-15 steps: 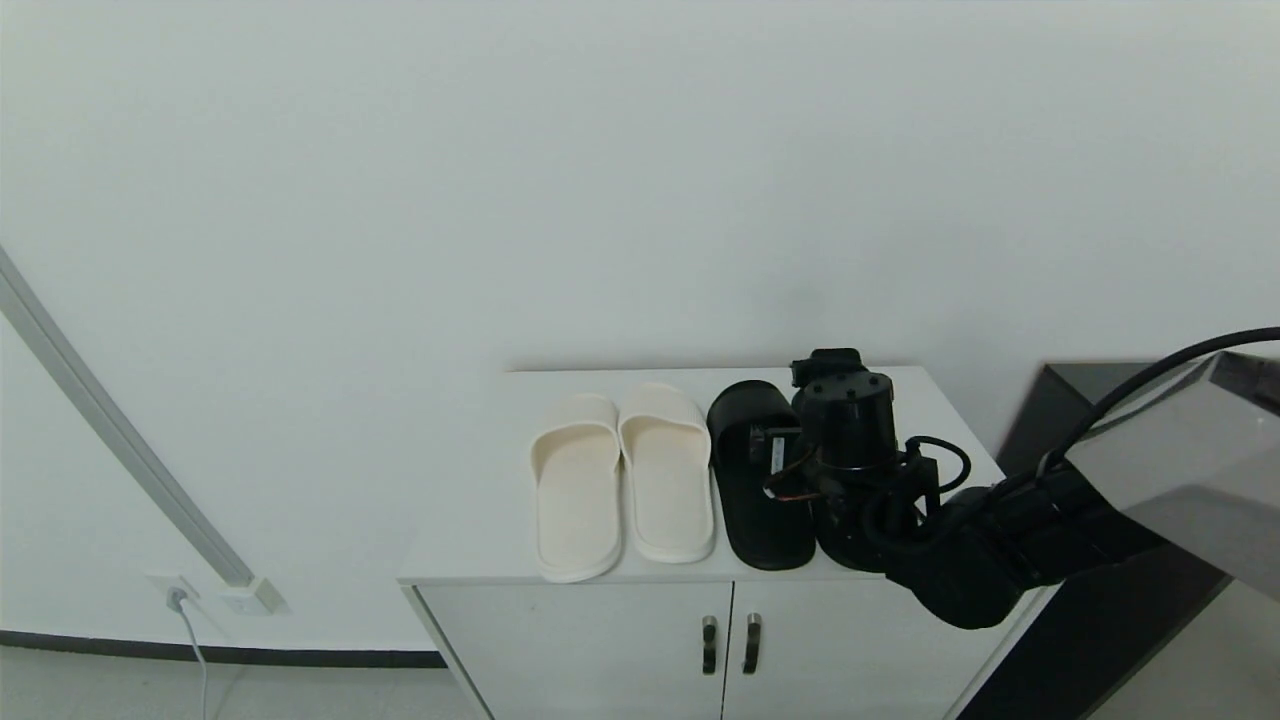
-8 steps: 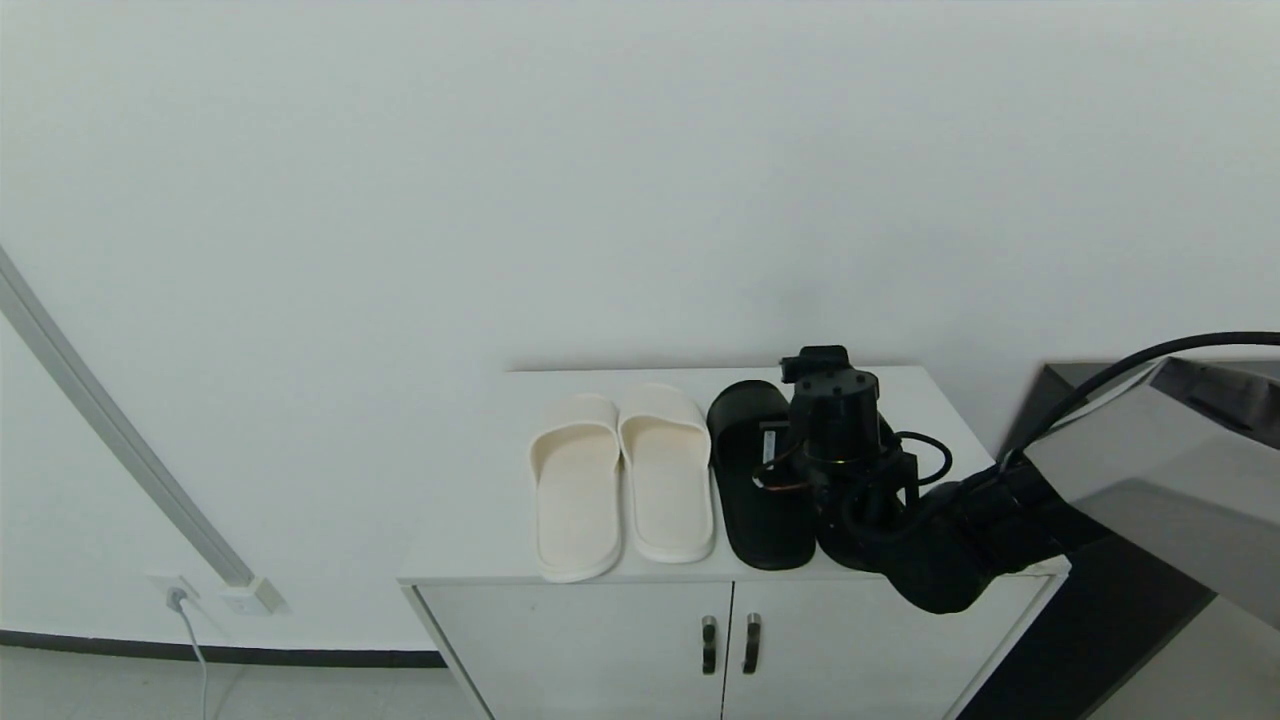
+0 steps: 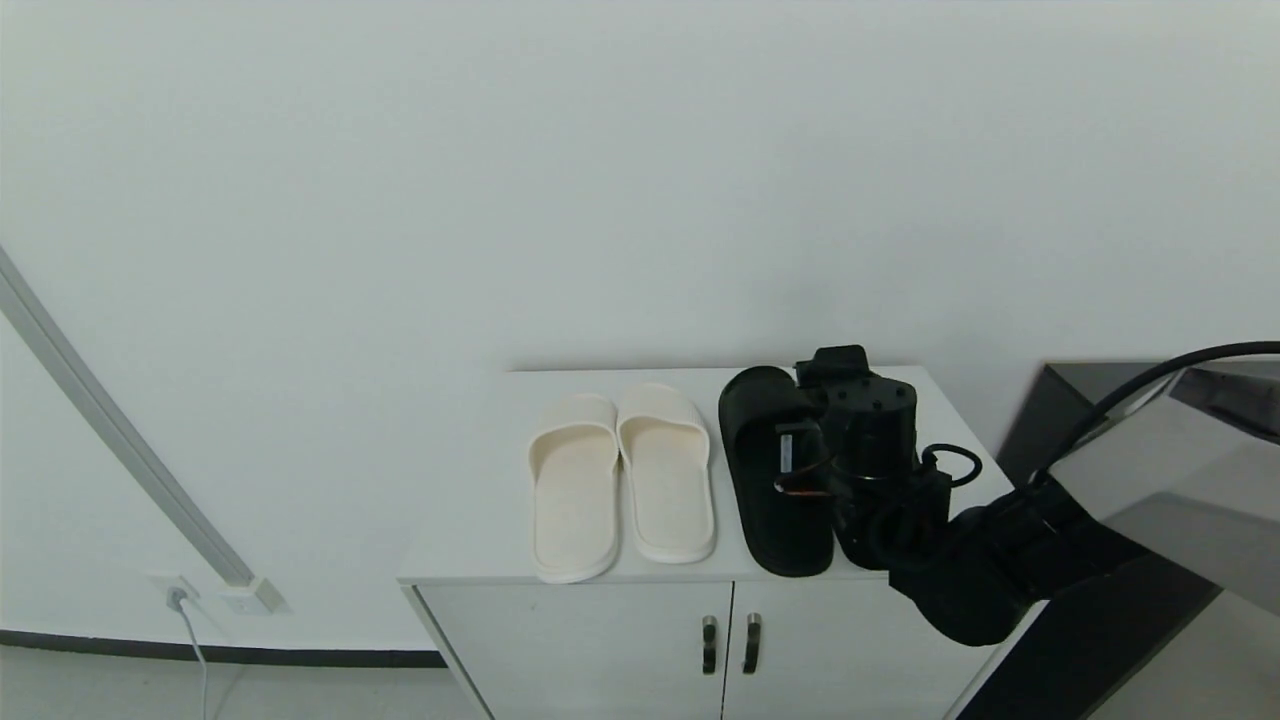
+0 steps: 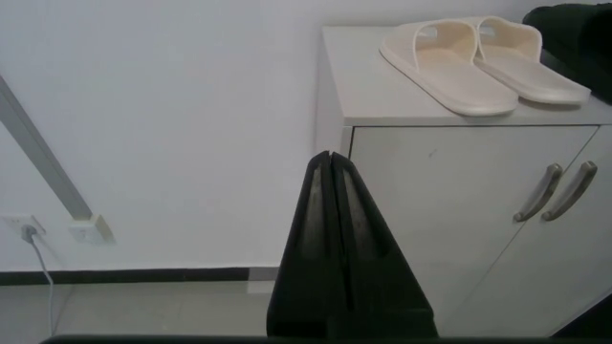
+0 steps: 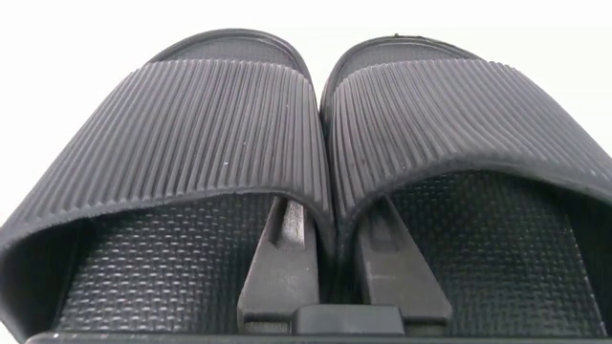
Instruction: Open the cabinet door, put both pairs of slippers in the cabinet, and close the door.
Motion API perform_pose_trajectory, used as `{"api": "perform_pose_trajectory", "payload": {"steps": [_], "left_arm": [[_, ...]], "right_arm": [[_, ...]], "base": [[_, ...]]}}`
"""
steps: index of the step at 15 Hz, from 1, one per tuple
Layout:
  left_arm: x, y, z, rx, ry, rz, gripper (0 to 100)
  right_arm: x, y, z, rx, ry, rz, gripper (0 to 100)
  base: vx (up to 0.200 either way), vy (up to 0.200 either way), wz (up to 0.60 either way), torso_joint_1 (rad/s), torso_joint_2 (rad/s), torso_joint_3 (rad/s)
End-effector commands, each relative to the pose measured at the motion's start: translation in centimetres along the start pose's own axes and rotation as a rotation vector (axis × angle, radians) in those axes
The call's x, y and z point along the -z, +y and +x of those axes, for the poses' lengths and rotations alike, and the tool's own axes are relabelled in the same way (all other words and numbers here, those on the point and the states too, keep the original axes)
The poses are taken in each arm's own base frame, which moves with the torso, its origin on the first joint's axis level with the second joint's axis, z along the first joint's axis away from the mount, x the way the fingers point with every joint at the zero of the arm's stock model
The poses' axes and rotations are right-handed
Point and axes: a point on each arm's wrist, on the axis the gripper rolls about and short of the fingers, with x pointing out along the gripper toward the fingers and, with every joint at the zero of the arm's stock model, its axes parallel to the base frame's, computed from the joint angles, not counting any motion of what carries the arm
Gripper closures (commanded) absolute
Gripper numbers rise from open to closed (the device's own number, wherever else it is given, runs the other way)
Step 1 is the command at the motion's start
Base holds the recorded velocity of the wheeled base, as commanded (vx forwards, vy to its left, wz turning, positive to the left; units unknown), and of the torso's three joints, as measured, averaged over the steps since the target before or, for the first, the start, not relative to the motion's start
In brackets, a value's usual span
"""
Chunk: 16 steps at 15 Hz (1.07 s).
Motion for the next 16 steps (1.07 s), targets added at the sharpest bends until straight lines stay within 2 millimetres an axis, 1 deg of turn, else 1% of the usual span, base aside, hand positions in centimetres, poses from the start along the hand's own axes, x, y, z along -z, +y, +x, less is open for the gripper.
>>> {"api": "perform_pose_trajectory", "payload": {"steps": [1,3,4,5,6,7,8,9,10,11,12,16], "left_arm": [[0.0,0.0,0.0,-0.001,0.001,0.000,100],[0.0,0.0,0.0,-0.001,0.001,0.000,100],[0.0,0.0,0.0,-0.001,0.001,0.000,100],[0.0,0.0,0.0,-0.001,0.001,0.000,100],[0.0,0.0,0.0,-0.001,0.001,0.000,100],[0.0,0.0,0.0,-0.001,0.001,0.000,100],[0.0,0.0,0.0,-0.001,0.001,0.000,100],[0.0,0.0,0.0,-0.001,0.001,0.000,100],[0.0,0.0,0.0,-0.001,0.001,0.000,100],[0.0,0.0,0.0,-0.001,0.001,0.000,100],[0.0,0.0,0.0,-0.001,0.001,0.000,100],[0.0,0.0,0.0,-0.001,0.001,-0.001,100]], "right_arm": [[-1.7,-1.6,-2.2,-0.035,-0.015,0.008,100],[-2.5,-2.7,-4.6,-0.156,-0.011,0.005,100],[-3.1,-3.7,-6.8,-0.268,-0.007,0.001,100],[-3.4,-4.2,-7.5,-0.305,-0.009,0.002,100],[-4.2,-4.9,-8.9,-0.369,-0.013,0.004,100],[-4.6,-5.1,-9.4,-0.403,-0.012,0.003,100],[-5.3,-5.4,-11.3,-0.501,-0.002,-0.003,100],[-5.2,-5.6,-13.1,-0.603,0.054,-0.028,100],[-5.3,-5.7,-13.8,-0.634,0.070,-0.033,100],[-5.2,-6.1,-15.9,-0.758,0.141,-0.064,100],[-5.3,-6.4,-16.3,-0.789,0.166,-0.071,100],[-5.1,-6.6,-16.7,-0.818,0.186,-0.044,100]], "base": [[0.000,0.000,0.00,0.000,0.00,0.000],[0.000,0.000,0.00,0.000,0.00,0.000],[0.000,0.000,0.00,0.000,0.00,0.000],[0.000,0.000,0.00,0.000,0.00,0.000],[0.000,0.000,0.00,0.000,0.00,0.000],[0.000,0.000,0.00,0.000,0.00,0.000],[0.000,0.000,0.00,0.000,0.00,0.000],[0.000,0.000,0.00,0.000,0.00,0.000],[0.000,0.000,0.00,0.000,0.00,0.000],[0.000,0.000,0.00,0.000,0.00,0.000],[0.000,0.000,0.00,0.000,0.00,0.000],[0.000,0.000,0.00,0.000,0.00,0.000]]}}
